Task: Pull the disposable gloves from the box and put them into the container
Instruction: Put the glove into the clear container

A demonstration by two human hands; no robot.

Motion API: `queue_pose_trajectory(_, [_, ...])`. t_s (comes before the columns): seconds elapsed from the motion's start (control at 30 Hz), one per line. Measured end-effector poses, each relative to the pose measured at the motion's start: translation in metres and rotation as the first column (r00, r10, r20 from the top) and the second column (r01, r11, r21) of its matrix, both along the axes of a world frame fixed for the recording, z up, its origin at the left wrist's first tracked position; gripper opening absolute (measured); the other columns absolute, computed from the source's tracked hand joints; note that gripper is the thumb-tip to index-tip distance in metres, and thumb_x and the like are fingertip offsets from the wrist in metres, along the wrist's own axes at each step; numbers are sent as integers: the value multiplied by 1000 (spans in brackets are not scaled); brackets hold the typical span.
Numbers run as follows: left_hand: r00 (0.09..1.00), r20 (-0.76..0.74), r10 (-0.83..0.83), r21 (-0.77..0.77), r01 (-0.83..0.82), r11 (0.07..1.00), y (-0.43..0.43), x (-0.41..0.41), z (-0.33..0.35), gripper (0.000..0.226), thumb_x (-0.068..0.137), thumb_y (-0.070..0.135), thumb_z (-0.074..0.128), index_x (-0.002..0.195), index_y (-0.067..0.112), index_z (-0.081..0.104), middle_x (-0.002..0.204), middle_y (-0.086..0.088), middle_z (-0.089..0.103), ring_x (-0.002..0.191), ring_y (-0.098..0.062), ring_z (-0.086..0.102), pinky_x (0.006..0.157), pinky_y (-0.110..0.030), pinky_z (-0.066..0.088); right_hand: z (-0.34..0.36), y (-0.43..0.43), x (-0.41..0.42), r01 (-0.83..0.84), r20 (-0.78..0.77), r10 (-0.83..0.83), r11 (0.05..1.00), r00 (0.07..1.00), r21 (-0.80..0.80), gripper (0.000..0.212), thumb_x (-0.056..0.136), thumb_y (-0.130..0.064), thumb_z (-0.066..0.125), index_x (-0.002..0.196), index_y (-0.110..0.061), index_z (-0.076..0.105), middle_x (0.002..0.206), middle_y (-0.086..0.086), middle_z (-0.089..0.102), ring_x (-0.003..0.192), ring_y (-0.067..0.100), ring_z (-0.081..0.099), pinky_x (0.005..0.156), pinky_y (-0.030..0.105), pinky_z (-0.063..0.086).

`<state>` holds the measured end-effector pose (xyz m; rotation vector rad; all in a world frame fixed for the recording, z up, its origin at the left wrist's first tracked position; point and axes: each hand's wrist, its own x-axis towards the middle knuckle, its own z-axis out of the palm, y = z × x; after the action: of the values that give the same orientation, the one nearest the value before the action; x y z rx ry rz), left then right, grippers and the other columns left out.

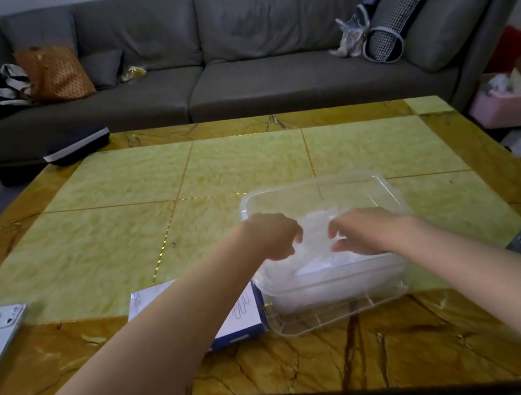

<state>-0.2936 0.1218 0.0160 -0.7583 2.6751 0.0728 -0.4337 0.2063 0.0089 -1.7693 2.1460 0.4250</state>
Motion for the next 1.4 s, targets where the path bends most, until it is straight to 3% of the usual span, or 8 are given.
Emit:
queue_pose_trajectory(0.13, [930, -368, 11, -158, -75, 985, 0, 38, 16, 37, 97, 16, 42, 131, 27, 48, 133, 4, 52, 122, -17, 47, 102, -32, 28, 21, 7, 52, -88, 113, 131, 942, 985, -324, 37, 99, -31, 44, 134, -21, 45, 135, 1, 48, 119, 21, 50, 93, 35, 42])
queue_pose_trajectory(0.3, [845, -510, 160, -205, -301, 931, 1, 109, 2, 38, 91, 10, 44, 125, 26, 50, 126, 4, 51, 115, -16, 48, 96, -29, 27, 19, 2, 122, -184, 193, 372, 768, 908, -614, 37, 97, -14, 46, 134, -16, 43, 131, 0, 46, 119, 17, 45, 87, 30, 44])
queue_pose_trajectory(0.4, [809, -491, 324, -130, -436, 890, 4, 154, -17, 38, 92, 10, 45, 126, 25, 50, 127, 4, 51, 118, -15, 47, 95, -30, 28, 4, -5, 153, -244, 191, 441, 751, 877, -613, 39, 96, -9, 45, 135, -15, 42, 132, 2, 45, 120, 17, 45, 86, 29, 42])
queue_pose_trajectory(0.67, [764, -289, 576, 139, -562, 815, 25, 210, -68, 52, 93, 33, 46, 142, 24, 32, 146, 0, 35, 133, -22, 34, 105, -38, 30, -51, -23, 190, -240, 221, 330, 904, 918, -353, 40, 97, -18, 46, 136, -12, 37, 135, 5, 40, 126, 23, 40, 94, 37, 41])
queue_pose_trajectory(0.8, [730, -340, 593, 132, -587, 798, 28, 207, -74, 65, 86, 50, 56, 141, 26, 34, 142, 2, 38, 130, -21, 35, 104, -37, 29, -60, -28, 192, -218, 148, 307, 876, 940, -430, 29, 99, -17, 42, 127, -15, 49, 126, 3, 47, 120, 20, 43, 89, 31, 41])
queue_pose_trajectory(1.03, [659, -418, 625, 148, -629, 763, 30, 205, -88, 66, 85, 48, 60, 141, 26, 35, 140, 4, 39, 131, -19, 32, 104, -35, 28, -56, -29, 200, -159, 133, 263, 839, 956, -520, 19, 96, -27, 50, 101, -15, 64, 105, 0, 60, 100, 19, 55, 78, 31, 46])
queue_pose_trajectory(1.23, [641, -440, 629, 171, -628, 759, 31, 205, -90, 66, 86, 47, 60, 142, 26, 33, 141, 4, 39, 132, -19, 32, 105, -34, 26, -40, -26, 191, -127, 132, 261, 777, 956, -616, 14, 97, -19, 46, 90, -13, 57, 93, -2, 59, 74, 15, 50, 63, 26, 39])
queue_pose_trajectory(1.4, [626, -456, 632, 191, -625, 757, 30, 207, -91, 65, 86, 47, 60, 142, 26, 33, 140, 5, 40, 131, -18, 32, 105, -34, 26, -23, -30, 174, 4, 193, 169, 743, 967, -669, 13, 98, -15, 42, 87, -13, 49, 91, 0, 54, 71, 17, 47, 61, 26, 34])
